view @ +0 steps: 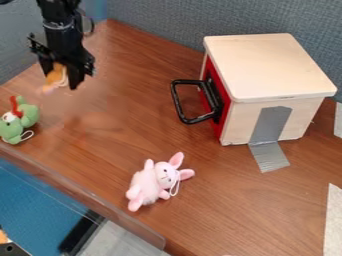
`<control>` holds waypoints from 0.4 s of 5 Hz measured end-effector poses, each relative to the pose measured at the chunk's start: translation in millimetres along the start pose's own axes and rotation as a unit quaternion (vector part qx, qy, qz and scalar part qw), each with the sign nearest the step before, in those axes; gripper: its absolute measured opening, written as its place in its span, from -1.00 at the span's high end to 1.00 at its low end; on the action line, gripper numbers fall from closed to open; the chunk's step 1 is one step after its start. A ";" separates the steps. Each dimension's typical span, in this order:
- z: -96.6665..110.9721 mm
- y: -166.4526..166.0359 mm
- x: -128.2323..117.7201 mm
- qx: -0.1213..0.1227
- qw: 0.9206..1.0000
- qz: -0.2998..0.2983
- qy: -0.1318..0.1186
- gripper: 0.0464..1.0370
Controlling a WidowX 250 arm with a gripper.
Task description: Move the brown toy to the left side of the table
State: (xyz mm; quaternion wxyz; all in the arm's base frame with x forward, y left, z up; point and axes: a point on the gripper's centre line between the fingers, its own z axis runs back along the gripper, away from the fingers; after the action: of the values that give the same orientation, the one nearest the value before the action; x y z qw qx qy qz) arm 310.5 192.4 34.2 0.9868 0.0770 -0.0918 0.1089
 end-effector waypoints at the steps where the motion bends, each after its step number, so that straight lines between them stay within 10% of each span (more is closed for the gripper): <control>1: -19.0 13.2 15.2 -0.006 1.000 0.021 0.012 -0.12; 2: -34.8 13.7 20.7 -0.018 0.999 0.024 0.027 -0.12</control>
State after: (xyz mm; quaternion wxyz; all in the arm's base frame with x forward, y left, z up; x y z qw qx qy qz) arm 333.0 215.8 6.3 0.9873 0.0539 -0.0685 0.1331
